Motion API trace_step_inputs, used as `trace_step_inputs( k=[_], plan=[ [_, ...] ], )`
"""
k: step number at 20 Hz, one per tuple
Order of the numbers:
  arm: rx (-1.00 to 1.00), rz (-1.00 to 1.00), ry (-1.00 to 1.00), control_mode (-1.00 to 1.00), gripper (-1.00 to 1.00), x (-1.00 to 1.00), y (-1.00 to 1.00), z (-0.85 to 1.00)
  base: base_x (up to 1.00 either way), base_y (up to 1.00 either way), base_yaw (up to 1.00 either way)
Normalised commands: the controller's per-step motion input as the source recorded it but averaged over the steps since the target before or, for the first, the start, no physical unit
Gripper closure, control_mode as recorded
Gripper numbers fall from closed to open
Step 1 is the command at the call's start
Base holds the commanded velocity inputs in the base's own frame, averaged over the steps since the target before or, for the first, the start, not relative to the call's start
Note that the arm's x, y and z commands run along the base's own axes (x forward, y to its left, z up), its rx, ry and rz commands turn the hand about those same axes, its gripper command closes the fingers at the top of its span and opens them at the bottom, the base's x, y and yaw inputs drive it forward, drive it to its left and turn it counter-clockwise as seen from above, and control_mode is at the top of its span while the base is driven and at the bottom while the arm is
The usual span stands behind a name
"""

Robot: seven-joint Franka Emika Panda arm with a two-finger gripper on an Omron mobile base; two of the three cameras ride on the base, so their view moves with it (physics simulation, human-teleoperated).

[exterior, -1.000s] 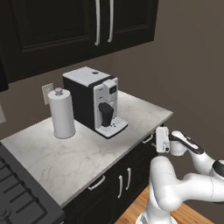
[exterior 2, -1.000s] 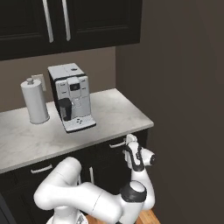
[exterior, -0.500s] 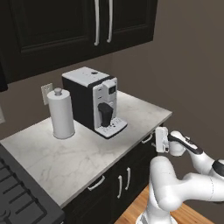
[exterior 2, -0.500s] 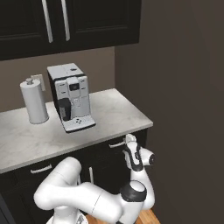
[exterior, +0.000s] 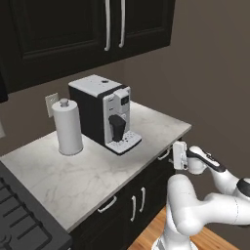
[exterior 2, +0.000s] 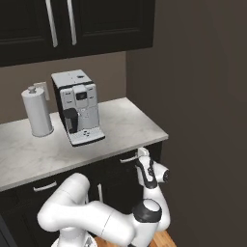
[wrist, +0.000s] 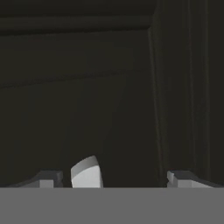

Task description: Take a straw from the drawer in front and place it inside the glass cup on the dining counter.

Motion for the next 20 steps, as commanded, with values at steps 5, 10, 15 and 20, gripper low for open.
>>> trace_step_inputs(
  k=[5,10,15,20],
  plan=[
    [0.00,0.00,-0.10,-1.00,-1.00,0.00,0.32,0.00,0.00,0.00,0.00],
    [0.02,0.00,-0.07,-1.00,-1.00,0.00,0.34,-0.06,0.00,0.00,0.00],
    [0.04,0.01,-0.10,-1.00,-1.00,-0.13,0.39,-0.02,0.00,0.00,0.00],
    [0.03,0.02,-0.08,-1.00,1.00,-0.03,0.49,-0.10,0.00,0.00,0.00]
  ],
)
